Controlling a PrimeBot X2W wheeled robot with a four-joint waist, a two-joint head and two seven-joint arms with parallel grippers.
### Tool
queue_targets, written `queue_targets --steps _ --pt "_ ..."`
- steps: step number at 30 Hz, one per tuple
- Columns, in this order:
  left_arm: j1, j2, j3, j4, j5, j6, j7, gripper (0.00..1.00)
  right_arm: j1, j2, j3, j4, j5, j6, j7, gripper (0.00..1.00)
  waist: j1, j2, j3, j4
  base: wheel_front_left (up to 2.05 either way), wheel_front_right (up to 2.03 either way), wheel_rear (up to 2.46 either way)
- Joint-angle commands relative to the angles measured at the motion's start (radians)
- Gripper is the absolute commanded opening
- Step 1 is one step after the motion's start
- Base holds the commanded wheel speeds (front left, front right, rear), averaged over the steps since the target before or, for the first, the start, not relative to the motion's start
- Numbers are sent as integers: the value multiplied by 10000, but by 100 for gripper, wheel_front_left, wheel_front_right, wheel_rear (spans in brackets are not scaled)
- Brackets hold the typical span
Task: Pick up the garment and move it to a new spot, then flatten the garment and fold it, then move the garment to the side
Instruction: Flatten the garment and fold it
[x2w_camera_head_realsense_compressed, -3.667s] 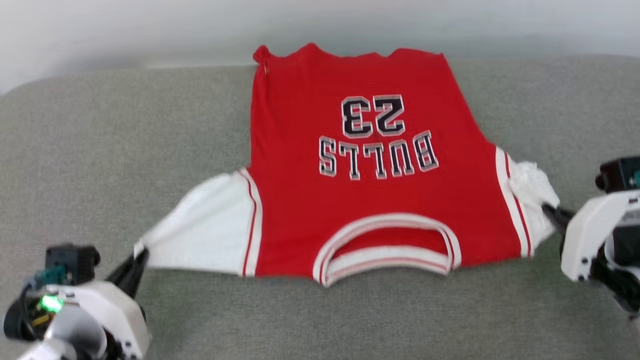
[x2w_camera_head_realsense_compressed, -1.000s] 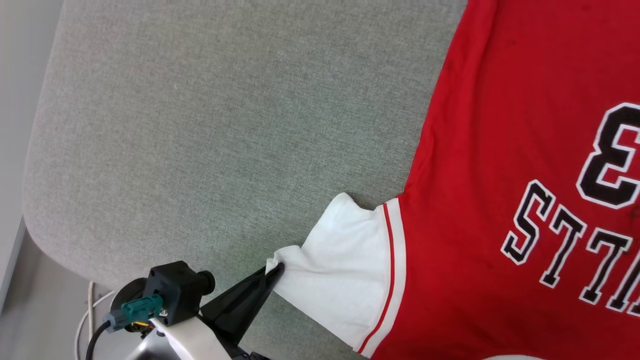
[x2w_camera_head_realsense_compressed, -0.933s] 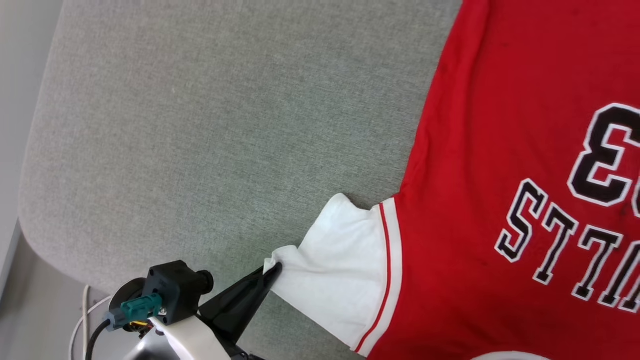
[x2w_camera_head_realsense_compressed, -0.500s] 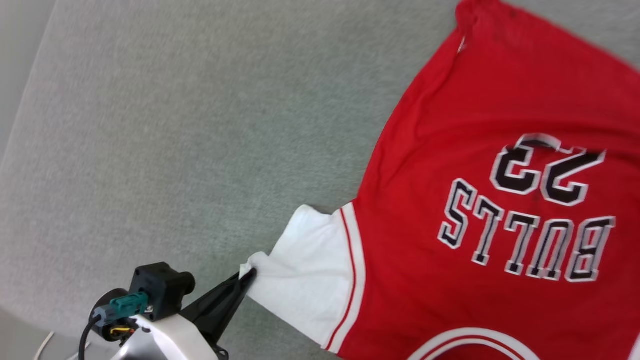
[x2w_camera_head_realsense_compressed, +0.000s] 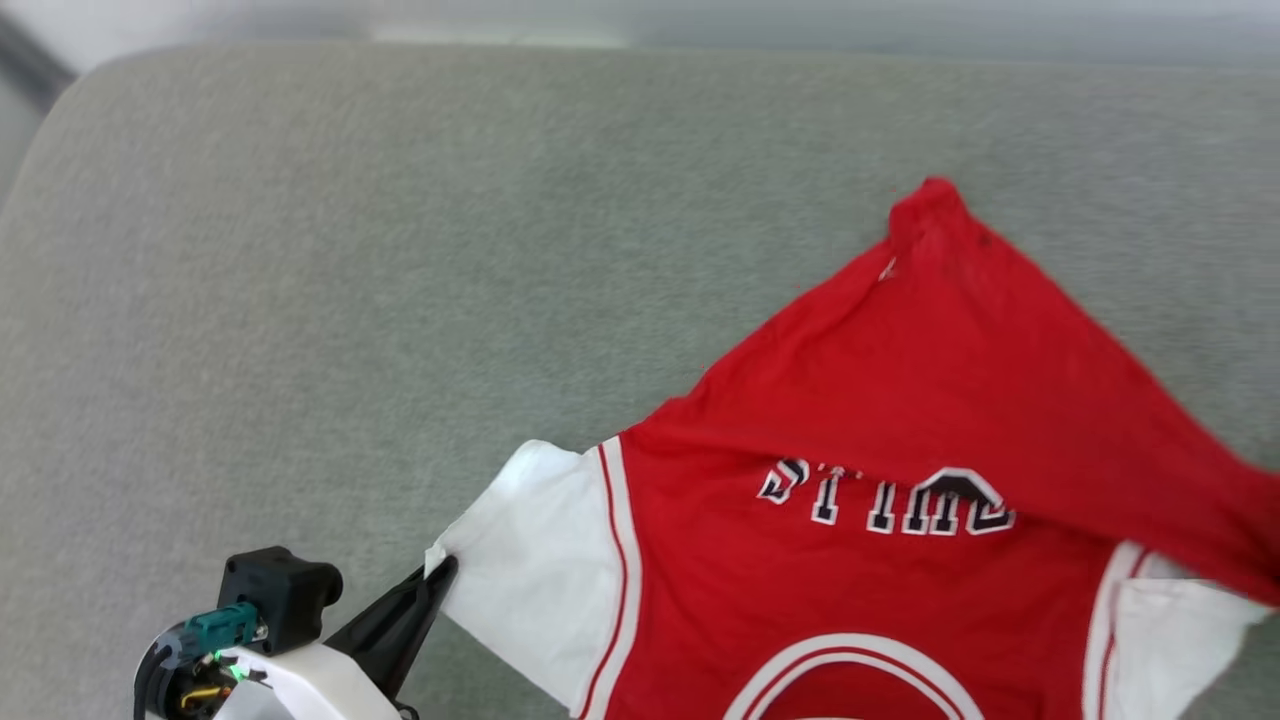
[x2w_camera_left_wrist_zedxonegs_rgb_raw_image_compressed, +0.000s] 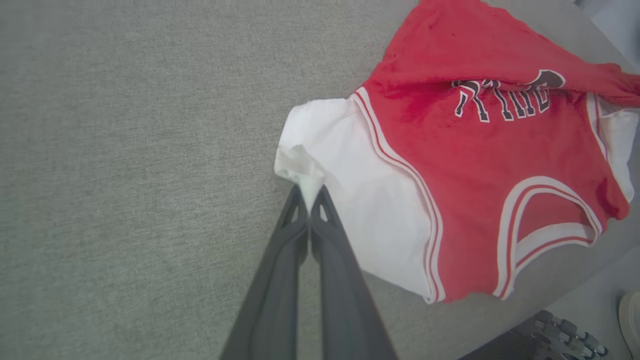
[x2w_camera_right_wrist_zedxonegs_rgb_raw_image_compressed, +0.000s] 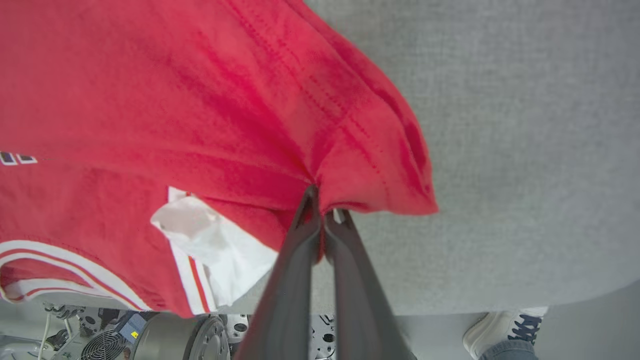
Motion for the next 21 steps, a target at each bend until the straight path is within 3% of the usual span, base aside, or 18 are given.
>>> queue_targets --steps 1,13,21 --pt "162 -78 43 61 -24 104 -87 0 393 141 -36 -144 116 -4 -104 0 1 0 -423 -459 0 0 0" --pt "278 -441 100 184 -25 440 -477 0 2787 824 -99 -450 654 -4 -975 0 1 0 -1032 -909 0 0 0" --pt "181 -519 -108 77 112 455 -385 0 3127 746 133 -149 854 -4 -1381 0 1 0 -1103 -879 0 0 0"
